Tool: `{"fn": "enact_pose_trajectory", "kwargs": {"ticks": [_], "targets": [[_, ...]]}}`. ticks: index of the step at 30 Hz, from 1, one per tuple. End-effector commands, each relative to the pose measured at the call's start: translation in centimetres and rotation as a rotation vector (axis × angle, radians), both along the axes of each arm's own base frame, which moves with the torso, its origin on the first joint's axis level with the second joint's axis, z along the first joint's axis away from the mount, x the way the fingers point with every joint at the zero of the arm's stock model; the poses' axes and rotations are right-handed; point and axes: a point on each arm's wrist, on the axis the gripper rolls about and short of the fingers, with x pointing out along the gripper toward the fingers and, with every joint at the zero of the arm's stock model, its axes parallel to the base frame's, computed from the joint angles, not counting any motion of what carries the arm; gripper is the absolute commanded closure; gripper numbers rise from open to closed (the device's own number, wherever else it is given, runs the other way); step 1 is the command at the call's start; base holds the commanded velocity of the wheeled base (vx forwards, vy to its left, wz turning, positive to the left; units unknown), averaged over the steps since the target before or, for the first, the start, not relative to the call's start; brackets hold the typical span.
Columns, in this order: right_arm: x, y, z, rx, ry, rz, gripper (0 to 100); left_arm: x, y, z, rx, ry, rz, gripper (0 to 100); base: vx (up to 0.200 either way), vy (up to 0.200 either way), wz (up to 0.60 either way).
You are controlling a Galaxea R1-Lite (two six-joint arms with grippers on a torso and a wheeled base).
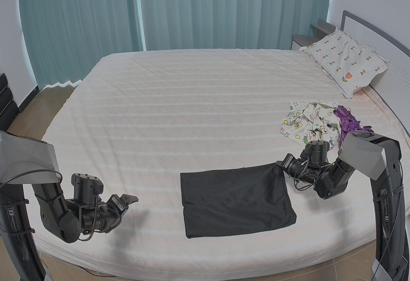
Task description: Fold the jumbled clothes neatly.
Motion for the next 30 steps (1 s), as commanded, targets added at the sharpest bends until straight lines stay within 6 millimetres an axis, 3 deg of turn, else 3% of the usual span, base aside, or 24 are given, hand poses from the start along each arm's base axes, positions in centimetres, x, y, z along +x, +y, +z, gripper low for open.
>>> {"fn": "enact_pose_trajectory", "kwargs": {"ticks": [1,14,15,26,30], "targets": [[0.3,0.0,0.0,0.002,-0.024,-0.019,100,0.0,0.0,0.0,0.000,0.001,-0.001,0,0.000,0.000,0.00],[0.1,-0.2,-0.2,0.002,-0.011,-0.025,100,0.0,0.0,0.0,0.000,0.001,-0.001,0,0.000,0.000,0.00],[0.0,-0.1,-0.2,0.002,-0.006,-0.023,0,0.0,0.0,0.0,0.000,0.003,0.001,0,0.000,0.000,0.00],[0.1,-1.3,1.3,0.001,-0.038,-0.067,0,0.0,0.0,-0.1,0.000,0.003,-0.001,0,0.000,0.000,0.00],[-3.4,-1.8,1.5,-0.019,0.053,-0.055,0,0.0,0.0,0.0,0.000,0.003,-0.001,0,0.000,0.000,0.00]]}}
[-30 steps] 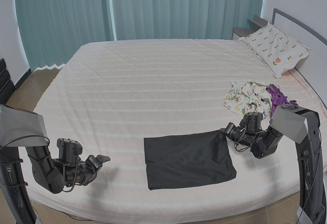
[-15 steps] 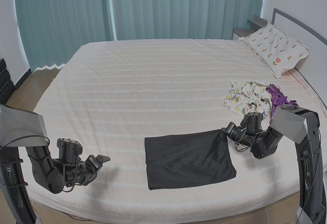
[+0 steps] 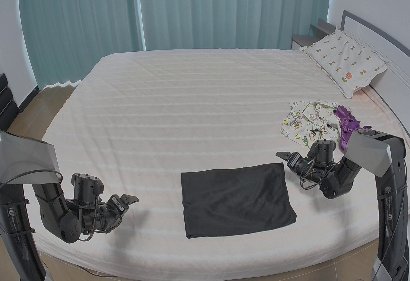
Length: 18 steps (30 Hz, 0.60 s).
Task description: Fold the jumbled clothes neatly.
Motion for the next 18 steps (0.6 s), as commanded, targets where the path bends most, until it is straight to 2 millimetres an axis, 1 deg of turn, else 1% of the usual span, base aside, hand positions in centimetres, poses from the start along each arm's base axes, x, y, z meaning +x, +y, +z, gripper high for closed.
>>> {"fn": "enact_pose_trajectory", "kwargs": {"ticks": [1,3,6,8,9,11,12,14,18], "targets": [[-3.4,-0.1,0.7,-0.022,0.079,0.032,0,0.0,0.0,0.0,0.000,0.001,0.000,0,0.000,0.000,0.00],[-4.3,0.1,0.5,-0.067,0.089,0.082,0,0.0,0.0,0.0,0.000,0.001,0.000,0,0.000,0.000,0.00],[-5.5,-0.3,0.1,-0.120,0.111,0.164,0,0.0,0.0,0.0,0.000,0.001,0.000,0,0.000,0.000,0.00],[-6.4,-0.7,-0.5,-0.128,0.132,0.230,0,0.0,0.0,0.0,0.000,0.001,0.000,0,0.000,0.000,0.00],[-6.9,-0.8,-1.2,-0.170,0.143,0.268,0,0.0,0.0,0.0,0.000,0.001,0.000,0,0.000,0.000,0.00],[-7.3,-0.9,-2.2,-0.245,0.142,0.313,0,0.0,0.0,0.0,0.000,0.001,0.000,0,0.000,0.000,0.00],[-7.3,-0.9,-2.4,-0.252,0.141,0.320,0,0.0,0.0,0.0,0.000,0.001,0.000,0,0.000,0.000,0.00],[-7.4,-0.7,-2.7,-0.270,0.132,0.354,0,0.0,0.0,0.0,0.000,0.001,0.000,0,0.000,0.000,0.00],[-7.3,-0.5,-2.5,-0.240,0.111,0.403,0,0.0,0.0,0.0,0.000,0.001,0.000,0,0.000,0.000,0.00]]}}
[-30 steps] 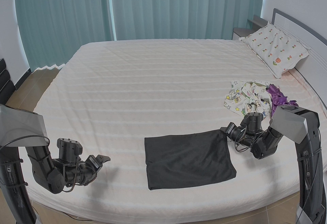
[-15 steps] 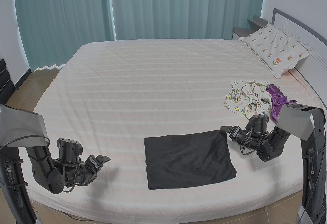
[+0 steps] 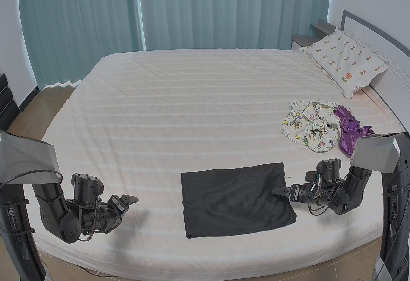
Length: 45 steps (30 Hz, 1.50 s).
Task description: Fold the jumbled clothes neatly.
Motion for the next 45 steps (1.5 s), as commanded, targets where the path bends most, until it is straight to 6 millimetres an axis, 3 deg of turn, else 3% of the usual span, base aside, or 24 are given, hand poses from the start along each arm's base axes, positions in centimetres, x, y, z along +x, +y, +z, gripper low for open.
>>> {"fn": "enact_pose_trajectory", "kwargs": {"ticks": [1,9,20,33,45], "targets": [[-0.3,0.0,-0.6,0.014,0.018,0.031,0,0.0,0.0,0.0,0.000,-0.001,0.000,0,0.000,0.000,0.00],[0.1,0.5,-0.3,0.075,-0.027,0.133,0,0.0,0.0,0.0,0.000,-0.001,0.000,0,0.000,0.000,0.00],[0.2,0.9,-0.1,0.033,-0.059,0.196,0,0.1,0.0,0.0,-0.001,-0.002,0.000,0,0.000,0.000,0.00],[1.2,-0.2,-0.5,-0.034,-0.032,0.112,0,0.0,0.0,0.0,0.000,-0.001,0.000,0,0.000,0.000,0.00],[1.7,1.1,-0.5,-0.023,-0.047,0.257,0,0.1,0.0,0.0,0.000,-0.003,0.001,0,0.000,0.000,0.00]]}}
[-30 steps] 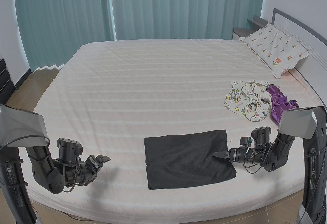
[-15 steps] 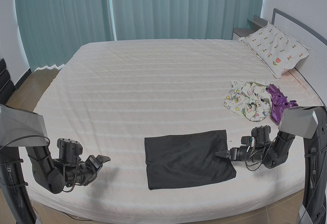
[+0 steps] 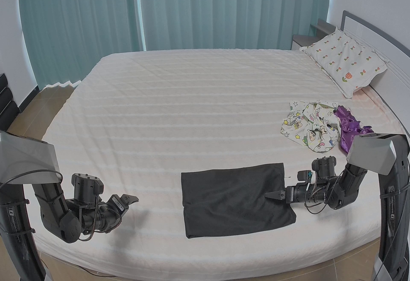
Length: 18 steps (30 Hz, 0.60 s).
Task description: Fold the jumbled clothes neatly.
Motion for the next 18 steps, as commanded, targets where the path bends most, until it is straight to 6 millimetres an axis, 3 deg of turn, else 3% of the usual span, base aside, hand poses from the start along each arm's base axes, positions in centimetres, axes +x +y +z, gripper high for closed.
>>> {"fn": "enact_pose_trajectory", "kwargs": {"ticks": [1,18], "targets": [[0.21,0.47,0.02,-0.008,0.008,0.023,0,0.00,0.00,-0.05,0.001,0.001,0.001,0,0.000,0.000,0.00],[0.61,0.70,0.43,-0.063,0.047,0.118,0,0.18,-0.11,-0.19,0.014,-0.001,0.010,0,0.000,0.000,0.00]]}}
